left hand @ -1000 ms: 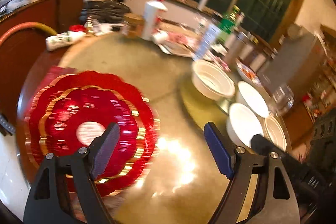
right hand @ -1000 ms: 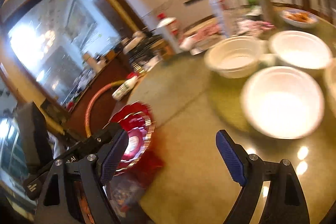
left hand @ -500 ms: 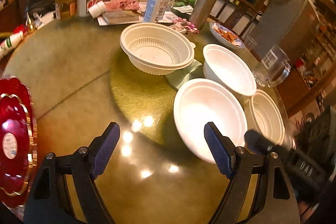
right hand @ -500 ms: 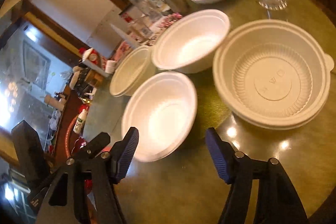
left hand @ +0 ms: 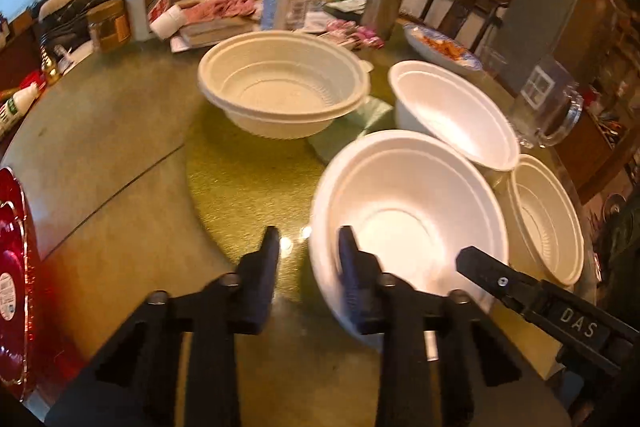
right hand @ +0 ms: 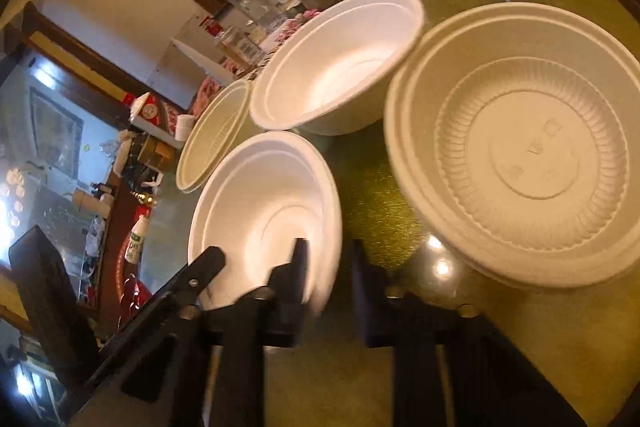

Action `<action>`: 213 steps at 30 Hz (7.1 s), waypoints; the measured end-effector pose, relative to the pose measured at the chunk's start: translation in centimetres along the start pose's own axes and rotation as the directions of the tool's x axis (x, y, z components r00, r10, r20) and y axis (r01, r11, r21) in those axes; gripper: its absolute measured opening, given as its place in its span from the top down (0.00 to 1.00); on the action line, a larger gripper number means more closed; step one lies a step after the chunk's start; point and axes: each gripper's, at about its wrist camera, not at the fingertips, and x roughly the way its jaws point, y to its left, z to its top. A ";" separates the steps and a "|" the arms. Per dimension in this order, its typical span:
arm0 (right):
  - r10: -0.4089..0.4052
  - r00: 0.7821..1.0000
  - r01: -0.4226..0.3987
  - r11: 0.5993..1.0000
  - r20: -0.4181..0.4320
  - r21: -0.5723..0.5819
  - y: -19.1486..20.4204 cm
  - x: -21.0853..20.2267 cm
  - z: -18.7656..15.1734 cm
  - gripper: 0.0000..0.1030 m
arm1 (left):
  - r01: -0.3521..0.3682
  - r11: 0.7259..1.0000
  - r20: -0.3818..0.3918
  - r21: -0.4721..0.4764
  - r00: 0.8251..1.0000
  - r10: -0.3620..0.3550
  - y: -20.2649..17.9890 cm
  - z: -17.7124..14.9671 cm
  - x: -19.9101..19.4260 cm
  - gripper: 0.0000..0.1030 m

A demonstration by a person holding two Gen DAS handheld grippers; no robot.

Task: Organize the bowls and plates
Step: 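Move the right tool to a white foam bowl and grasp its rim, then lift the white foam bowl off the table with the right tool, then carry the white foam bowl with both tools over the red plate stack, then lower the white foam bowl with both tools onto the red plates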

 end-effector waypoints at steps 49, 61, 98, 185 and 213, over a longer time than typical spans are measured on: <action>-0.154 0.967 0.206 0.943 0.203 -0.262 4.4 -1.5 -1.9 0.89 | 0.022 0.999 0.113 0.032 0.993 -0.025 -0.1 -0.8 -1.2 0.88; -0.153 0.968 0.205 0.941 0.201 -0.271 4.4 -1.4 -1.9 0.89 | 0.008 0.999 0.122 0.033 0.992 -0.012 0.0 -0.8 -1.2 0.88; 0.059 0.997 -0.021 0.855 0.056 -0.518 21.3 -0.5 -9.0 0.89 | -0.122 0.960 0.221 -0.250 0.959 0.179 15.0 -3.7 -13.3 0.89; -0.034 0.971 -0.120 0.782 -0.235 -0.611 29.1 10.4 -15.1 0.88 | -0.290 0.879 0.026 -0.379 0.946 0.324 25.5 -7.9 -11.6 0.88; -0.037 0.970 -0.120 0.787 -0.241 -0.606 29.2 10.5 -15.1 0.88 | -0.304 0.876 0.021 -0.374 0.942 0.336 25.5 -7.8 -11.7 0.88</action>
